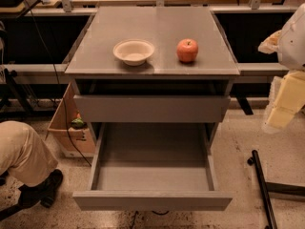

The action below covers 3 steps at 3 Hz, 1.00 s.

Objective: Close middle drawer

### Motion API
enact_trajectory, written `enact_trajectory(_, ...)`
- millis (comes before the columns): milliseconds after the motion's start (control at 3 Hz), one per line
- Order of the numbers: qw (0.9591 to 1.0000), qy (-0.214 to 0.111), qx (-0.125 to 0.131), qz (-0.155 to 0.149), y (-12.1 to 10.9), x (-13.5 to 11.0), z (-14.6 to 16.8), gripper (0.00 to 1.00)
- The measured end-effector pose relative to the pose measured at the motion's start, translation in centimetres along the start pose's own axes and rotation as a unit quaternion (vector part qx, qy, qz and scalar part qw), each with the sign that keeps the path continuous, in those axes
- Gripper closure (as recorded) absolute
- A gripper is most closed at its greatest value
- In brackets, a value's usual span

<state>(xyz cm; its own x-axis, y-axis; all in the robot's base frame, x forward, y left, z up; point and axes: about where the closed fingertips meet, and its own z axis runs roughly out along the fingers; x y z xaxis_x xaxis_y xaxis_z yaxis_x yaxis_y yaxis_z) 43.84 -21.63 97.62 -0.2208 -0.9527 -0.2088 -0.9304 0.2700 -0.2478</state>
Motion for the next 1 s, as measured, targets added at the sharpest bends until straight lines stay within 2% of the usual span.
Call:
enact_trajectory(333,1.0000,-0.003,0.001,-0.001,0.1,-0.1,0.4,0.00)
enact_trajectory(667,0.9996,-0.024,-0.011,-0.007,1.2,-0.6,5.5,0.00)
enact_trajectory(1000,0.9980,-0.050,-0.037,-0.010,3.5,-0.7,13.0,0.00)
